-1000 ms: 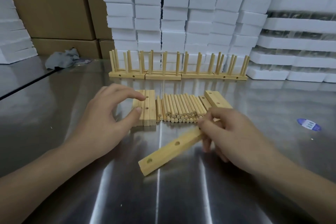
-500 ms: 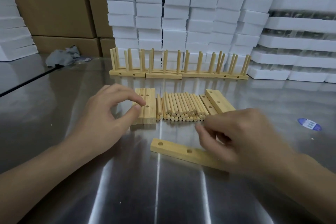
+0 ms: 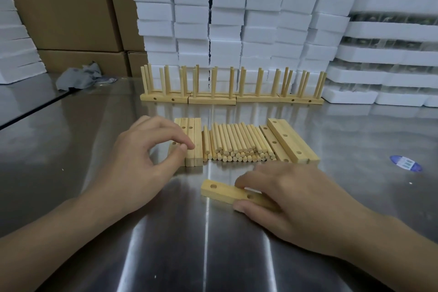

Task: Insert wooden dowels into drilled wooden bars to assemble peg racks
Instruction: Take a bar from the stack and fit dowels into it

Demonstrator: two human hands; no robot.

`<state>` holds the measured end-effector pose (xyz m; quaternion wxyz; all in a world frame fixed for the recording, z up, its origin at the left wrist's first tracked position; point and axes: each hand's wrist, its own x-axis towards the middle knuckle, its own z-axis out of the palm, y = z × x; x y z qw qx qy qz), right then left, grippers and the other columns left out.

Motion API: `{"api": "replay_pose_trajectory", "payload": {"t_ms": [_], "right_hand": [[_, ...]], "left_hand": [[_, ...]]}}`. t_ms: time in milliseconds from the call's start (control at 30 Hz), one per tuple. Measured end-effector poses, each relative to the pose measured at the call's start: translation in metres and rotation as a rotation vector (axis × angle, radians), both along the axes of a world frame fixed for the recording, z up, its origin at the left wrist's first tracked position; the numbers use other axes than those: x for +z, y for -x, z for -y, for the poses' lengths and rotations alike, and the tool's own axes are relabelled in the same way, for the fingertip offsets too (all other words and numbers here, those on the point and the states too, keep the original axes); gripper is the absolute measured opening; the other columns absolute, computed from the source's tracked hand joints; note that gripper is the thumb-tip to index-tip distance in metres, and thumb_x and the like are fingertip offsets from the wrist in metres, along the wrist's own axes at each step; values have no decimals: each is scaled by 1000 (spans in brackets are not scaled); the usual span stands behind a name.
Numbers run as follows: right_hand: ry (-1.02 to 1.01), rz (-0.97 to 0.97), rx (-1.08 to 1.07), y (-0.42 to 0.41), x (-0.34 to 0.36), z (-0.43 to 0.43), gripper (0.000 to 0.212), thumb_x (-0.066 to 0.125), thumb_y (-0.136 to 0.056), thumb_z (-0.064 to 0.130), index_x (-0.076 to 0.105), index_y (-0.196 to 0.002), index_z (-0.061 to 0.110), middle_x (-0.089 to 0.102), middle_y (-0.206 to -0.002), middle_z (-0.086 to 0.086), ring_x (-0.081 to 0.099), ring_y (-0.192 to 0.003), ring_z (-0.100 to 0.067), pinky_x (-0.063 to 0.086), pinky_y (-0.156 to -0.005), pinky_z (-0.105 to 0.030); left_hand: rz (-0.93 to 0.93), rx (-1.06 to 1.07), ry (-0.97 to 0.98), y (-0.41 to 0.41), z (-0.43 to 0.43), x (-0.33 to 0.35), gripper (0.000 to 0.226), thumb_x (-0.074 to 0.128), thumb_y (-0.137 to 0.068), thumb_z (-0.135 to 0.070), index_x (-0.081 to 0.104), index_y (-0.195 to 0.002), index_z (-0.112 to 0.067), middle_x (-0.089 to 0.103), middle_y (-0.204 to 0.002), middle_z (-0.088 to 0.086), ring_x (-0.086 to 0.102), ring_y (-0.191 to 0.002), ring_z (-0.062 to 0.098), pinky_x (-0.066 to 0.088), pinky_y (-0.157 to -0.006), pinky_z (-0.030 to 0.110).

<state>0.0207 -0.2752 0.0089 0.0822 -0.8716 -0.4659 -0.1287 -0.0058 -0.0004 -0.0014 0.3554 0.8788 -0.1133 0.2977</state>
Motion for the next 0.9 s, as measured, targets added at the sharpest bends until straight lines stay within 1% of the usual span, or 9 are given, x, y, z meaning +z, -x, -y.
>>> {"api": "replay_pose_trajectory", "payload": {"t_ms": [100, 167, 267, 300, 367, 467, 533, 733, 900], "right_hand": [[37, 29, 11, -3, -1, -1, 38, 37, -106, 63, 65, -123, 44, 55, -92, 20, 52, -86, -3, 47, -66, -24], [15, 14, 3, -5, -3, -2, 36, 40, -106, 62, 66, -122, 43, 52, -90, 21, 50, -85, -2, 47, -66, -23], [-14, -38, 13, -6, -5, -3, 36, 42, -105, 65, 67, -121, 43, 45, -87, 23, 49, -84, 1, 51, -64, -25], [-22, -46, 17, -6, -5, -4, 35, 44, -104, 64, 68, -120, 43, 43, -86, 24, 49, -83, 1, 50, -63, -24], [-46, -59, 23, -8, -4, -5, 33, 48, -103, 63, 70, -118, 43, 41, -84, 24, 49, -80, 3, 47, -62, -19], [-59, -79, 26, -11, -5, -6, 30, 50, -102, 64, 72, -113, 46, 43, -80, 22, 47, -76, 4, 41, -60, -14], [-58, -90, 23, -13, -7, -5, 29, 48, -103, 65, 71, -111, 49, 48, -81, 22, 48, -76, 5, 45, -60, -16], [-42, -151, 14, -14, -6, -5, 28, 47, -103, 65, 70, -112, 51, 59, -91, 23, 60, -83, 4, 56, -62, -23], [-70, -114, 4, -12, -7, -6, 26, 54, -99, 63, 72, -107, 47, 51, -82, 22, 51, -75, 5, 48, -56, -19]], "left_hand": [[-34, 7, -30, -3, -2, -1, 16, 72, -94, -21, 80, -95, -35, 69, -106, -19, 60, -117, 11, 45, -99, 33], [-100, 8, -117, -7, -2, -2, 14, 69, -96, -39, 74, -108, -45, 64, -118, -27, 53, -127, 4, 39, -103, 30], [-236, 35, -419, -12, -2, -8, 55, 42, -89, -74, 45, -143, -62, 33, -148, -42, 19, -147, -10, 18, -115, 30], [-262, 37, -475, -13, -1, -10, 63, 32, -89, -79, 34, -150, -66, 20, -155, -43, 7, -151, -12, 11, -118, 30], [-280, 42, -515, -15, -2, -12, 66, 21, -89, -83, 26, -154, -67, 5, -161, -45, -9, -153, -13, 2, -120, 29], [-252, 35, -487, -16, -3, -13, 60, 24, -95, -76, 41, -151, -60, 17, -164, -40, 0, -156, -9, 6, -120, 29], [-248, 25, -501, -17, -2, -13, 56, 32, -98, -70, 49, -149, -55, 29, -163, -35, 12, -157, -5, 10, -117, 27], [-210, 16, -529, -17, -4, -19, 48, 44, -98, -59, 53, -145, -53, 42, -159, -25, 29, -154, 4, 16, -110, 27], [-145, -3, -490, -14, -1, -17, 45, 47, -99, -54, 54, -144, -53, 44, -156, -25, 31, -153, 3, 24, -111, 30]]}}
